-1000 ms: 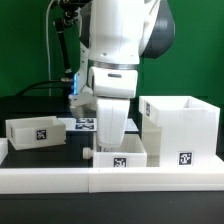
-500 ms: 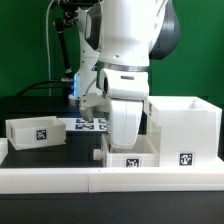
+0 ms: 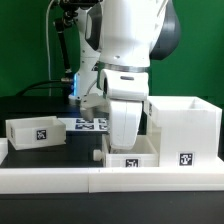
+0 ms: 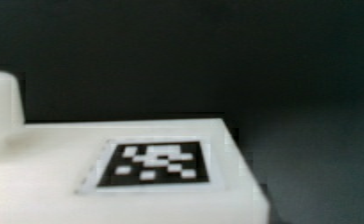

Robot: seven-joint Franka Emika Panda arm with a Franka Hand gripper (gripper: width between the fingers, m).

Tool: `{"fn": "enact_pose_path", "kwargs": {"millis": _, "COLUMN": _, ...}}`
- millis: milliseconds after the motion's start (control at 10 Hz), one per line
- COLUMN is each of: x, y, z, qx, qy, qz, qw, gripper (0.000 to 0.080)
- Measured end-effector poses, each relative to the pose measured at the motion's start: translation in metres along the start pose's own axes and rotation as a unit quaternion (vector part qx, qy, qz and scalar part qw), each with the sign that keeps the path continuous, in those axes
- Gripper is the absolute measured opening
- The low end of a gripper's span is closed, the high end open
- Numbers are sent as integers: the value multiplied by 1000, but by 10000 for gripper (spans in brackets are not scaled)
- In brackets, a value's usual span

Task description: Assemble drawer

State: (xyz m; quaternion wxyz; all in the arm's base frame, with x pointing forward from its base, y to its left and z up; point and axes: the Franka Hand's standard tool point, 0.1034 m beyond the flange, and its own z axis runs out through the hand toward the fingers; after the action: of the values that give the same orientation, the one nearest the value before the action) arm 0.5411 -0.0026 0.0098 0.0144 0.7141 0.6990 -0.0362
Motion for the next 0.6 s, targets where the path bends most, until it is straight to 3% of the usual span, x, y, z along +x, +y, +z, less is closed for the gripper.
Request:
{"fn": "enact_pose_path", "kwargs": {"millis": 200, "x": 0, "y": 0, "z": 0, "qx": -1, "qy": 0, "qz": 5, "qw": 1000, "gripper": 41}}
{"fn": "enact_pose_path", "kwargs": {"millis": 300, "x": 1, "y": 3, "z": 0, "qx": -16, "qy": 3, "qz": 9, "qw": 1000, "gripper": 41}}
{"fn": "enact_pose_path", "kwargs": {"millis": 600, "x": 1, "y": 2, "z": 0, "qx": -15, "qy": 3, "qz": 10, "qw": 1000, "gripper": 41}}
